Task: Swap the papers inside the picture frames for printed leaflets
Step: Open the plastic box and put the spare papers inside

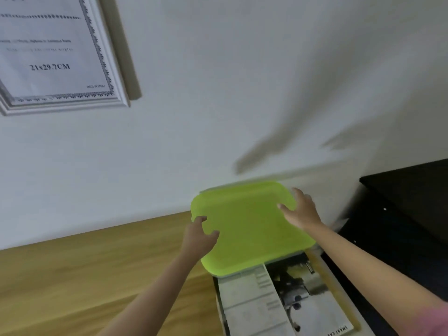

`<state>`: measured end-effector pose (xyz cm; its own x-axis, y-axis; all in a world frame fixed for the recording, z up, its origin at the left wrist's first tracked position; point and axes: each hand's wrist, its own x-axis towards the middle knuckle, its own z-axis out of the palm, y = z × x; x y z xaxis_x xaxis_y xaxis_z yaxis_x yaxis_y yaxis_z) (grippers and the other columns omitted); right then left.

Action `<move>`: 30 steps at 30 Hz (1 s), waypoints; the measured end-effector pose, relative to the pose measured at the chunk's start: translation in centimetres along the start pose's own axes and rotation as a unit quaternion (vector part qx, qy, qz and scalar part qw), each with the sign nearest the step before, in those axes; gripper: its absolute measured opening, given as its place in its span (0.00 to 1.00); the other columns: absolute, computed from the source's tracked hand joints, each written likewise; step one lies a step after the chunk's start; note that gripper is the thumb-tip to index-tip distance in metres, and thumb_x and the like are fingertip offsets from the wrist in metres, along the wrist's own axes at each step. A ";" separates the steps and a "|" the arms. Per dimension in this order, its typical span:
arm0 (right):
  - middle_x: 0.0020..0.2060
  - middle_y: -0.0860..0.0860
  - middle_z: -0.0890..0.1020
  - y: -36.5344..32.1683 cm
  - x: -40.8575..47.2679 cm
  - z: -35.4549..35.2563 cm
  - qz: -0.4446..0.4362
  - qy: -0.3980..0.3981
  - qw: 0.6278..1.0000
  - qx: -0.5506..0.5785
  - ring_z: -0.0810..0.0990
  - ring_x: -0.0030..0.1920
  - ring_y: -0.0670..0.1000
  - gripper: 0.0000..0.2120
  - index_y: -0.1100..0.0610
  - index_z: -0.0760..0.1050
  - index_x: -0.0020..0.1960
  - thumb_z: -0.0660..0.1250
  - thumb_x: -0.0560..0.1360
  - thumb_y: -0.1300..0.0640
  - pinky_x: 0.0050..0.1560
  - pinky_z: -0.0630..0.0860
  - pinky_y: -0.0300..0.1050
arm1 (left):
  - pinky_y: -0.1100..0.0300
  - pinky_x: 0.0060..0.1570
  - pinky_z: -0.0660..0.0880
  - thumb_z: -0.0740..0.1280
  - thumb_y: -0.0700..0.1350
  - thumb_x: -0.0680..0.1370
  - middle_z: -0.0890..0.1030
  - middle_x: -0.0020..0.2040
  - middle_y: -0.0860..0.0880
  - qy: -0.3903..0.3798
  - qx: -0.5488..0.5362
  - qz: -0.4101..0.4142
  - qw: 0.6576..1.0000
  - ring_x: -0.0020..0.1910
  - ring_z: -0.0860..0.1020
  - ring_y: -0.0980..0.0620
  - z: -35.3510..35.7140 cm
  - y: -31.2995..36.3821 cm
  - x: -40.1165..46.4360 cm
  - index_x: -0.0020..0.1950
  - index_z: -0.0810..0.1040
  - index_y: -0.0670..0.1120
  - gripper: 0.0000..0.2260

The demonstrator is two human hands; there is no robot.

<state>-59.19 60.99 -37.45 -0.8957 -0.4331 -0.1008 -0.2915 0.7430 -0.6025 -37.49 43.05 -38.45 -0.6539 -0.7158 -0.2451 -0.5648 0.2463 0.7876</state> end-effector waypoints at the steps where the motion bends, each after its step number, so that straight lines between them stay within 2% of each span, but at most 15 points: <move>1: 0.68 0.59 0.63 1.2 -0.2 0.2 0.018 -0.005 1.000 -0.005 0.61 0.70 0.61 0.34 0.52 0.55 0.74 0.66 0.74 0.44 0.65 0.66 0.54 | 0.53 0.59 0.73 0.69 0.47 0.73 0.68 0.69 0.42 -0.009 0.004 -0.019 1.000 0.61 0.74 0.44 0.4 -0.8 -0.3 0.71 0.65 0.46 0.27; 8: 0.68 0.61 0.65 6.3 -0.4 1.7 0.096 -0.037 0.994 -0.027 0.65 0.68 0.63 0.35 0.51 0.58 0.75 0.65 0.73 0.40 0.67 0.66 0.56 | 0.53 0.61 0.70 0.69 0.46 0.74 0.67 0.71 0.43 -0.023 0.000 -0.075 0.997 0.66 0.70 0.43 2.4 -2.8 -0.6 0.72 0.63 0.45 0.29; 15: 0.66 0.60 0.64 6.7 0.0 2.3 0.103 -0.013 0.994 0.036 0.62 0.68 0.62 0.31 0.51 0.64 0.71 0.69 0.72 0.45 0.63 0.66 0.51 | 0.53 0.58 0.71 0.71 0.45 0.72 0.67 0.69 0.41 0.016 -0.076 -0.098 0.992 0.64 0.71 0.44 2.5 -3.2 0.1 0.67 0.69 0.46 0.25; 18: 0.65 0.60 0.63 6.2 0.0 1.8 0.097 -0.001 0.994 0.057 0.61 0.68 0.62 0.30 0.51 0.65 0.70 0.70 0.72 0.46 0.63 0.66 0.50 | 0.55 0.56 0.71 0.72 0.43 0.72 0.67 0.68 0.42 0.029 -0.107 -0.092 0.990 0.63 0.71 0.46 2.3 -3.5 0.4 0.65 0.71 0.47 0.23; 22: 0.64 0.60 0.64 5.6 -0.2 1.1 0.093 0.013 0.994 0.056 0.61 0.68 0.62 0.30 0.52 0.65 0.70 0.70 0.72 0.46 0.62 0.67 0.50 | 0.53 0.59 0.72 0.73 0.39 0.70 0.67 0.68 0.41 0.023 -0.130 -0.082 0.988 0.59 0.71 0.48 2.1 -3.7 0.7 0.64 0.72 0.48 0.24; 26: 0.63 0.60 0.65 5.1 -0.8 0.5 0.072 0.039 0.994 0.066 0.61 0.68 0.61 0.30 0.52 0.65 0.70 0.70 0.72 0.46 0.62 0.66 0.49 | 0.52 0.62 0.70 0.73 0.37 0.69 0.66 0.69 0.42 0.021 -0.134 -0.061 0.989 0.65 0.70 0.44 1.5 -3.9 0.5 0.65 0.72 0.50 0.27; 30: 0.61 0.59 0.66 3.7 -2.4 0.4 0.045 0.064 0.994 0.074 0.61 0.67 0.60 0.32 0.52 0.65 0.71 0.71 0.71 0.46 0.62 0.65 0.49 | 0.54 0.60 0.69 0.74 0.38 0.69 0.64 0.68 0.45 0.030 -0.114 -0.023 0.993 0.66 0.69 0.43 -0.2 -4.3 -0.8 0.68 0.70 0.51 0.29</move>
<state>-57.97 64.52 -39.76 -0.9542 -0.2921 -0.0640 -0.1634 0.6886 -0.7065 -34.46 42.41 -41.51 -0.5947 -0.7626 -0.2545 -0.4595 0.0626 0.8860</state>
